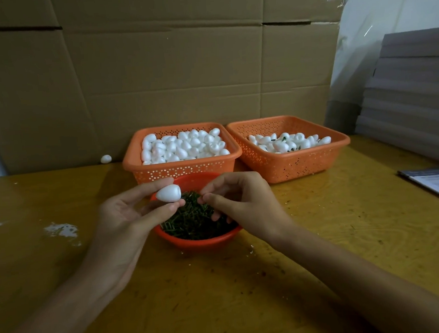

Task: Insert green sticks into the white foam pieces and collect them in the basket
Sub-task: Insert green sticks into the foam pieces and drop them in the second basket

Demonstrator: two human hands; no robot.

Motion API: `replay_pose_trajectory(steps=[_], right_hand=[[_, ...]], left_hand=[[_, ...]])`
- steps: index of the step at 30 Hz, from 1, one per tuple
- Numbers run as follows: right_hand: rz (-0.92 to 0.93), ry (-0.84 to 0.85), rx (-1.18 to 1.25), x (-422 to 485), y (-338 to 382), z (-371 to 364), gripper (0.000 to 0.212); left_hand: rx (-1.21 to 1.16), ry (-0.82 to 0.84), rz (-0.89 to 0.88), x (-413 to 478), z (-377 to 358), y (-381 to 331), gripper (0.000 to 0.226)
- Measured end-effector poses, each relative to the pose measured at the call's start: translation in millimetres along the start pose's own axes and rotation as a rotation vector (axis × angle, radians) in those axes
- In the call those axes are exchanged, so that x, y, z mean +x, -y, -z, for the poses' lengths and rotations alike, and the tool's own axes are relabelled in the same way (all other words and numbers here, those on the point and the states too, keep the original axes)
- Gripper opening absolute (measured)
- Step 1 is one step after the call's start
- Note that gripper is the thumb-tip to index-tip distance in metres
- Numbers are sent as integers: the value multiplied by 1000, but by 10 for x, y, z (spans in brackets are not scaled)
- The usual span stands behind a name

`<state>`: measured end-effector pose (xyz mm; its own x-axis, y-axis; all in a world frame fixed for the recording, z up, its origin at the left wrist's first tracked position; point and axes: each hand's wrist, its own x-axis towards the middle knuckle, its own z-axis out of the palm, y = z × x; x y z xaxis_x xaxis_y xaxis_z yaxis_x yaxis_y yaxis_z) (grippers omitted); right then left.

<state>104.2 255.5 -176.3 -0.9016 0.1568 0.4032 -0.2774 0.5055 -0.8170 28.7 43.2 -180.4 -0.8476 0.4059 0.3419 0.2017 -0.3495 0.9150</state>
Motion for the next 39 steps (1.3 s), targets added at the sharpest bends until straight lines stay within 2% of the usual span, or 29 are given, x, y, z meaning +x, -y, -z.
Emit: replay_pose_trajectory(steps=[4, 9, 15, 19, 23, 28, 32, 39], right_hand=[[6, 0, -11, -3, -1, 1, 5], [8, -7, -23, -2, -7, -11, 3], [21, -7, -25, 3, -16, -15, 3], [29, -6, -6, 7, -33, -12, 10], [21, 10, -23, 18, -37, -7, 20], [40, 66, -52, 25, -15, -6, 8], [19, 83, 28, 18, 12, -7, 3], [5, 75, 120, 16, 70, 41, 7]], left_hand=[[-32, -5, 11, -2, -12, -10, 40], [27, 73, -33, -26, -1, -8, 53], [60, 111, -65, -53, -20, -3, 35], [116, 140, -96, -57, -8, -1, 34], [152, 137, -123, -40, 0, 12, 32], [205, 143, -112, -51, -8, 1, 35], [220, 118, -100, -68, -19, -1, 45], [117, 33, -68, -50, -42, -9, 34]])
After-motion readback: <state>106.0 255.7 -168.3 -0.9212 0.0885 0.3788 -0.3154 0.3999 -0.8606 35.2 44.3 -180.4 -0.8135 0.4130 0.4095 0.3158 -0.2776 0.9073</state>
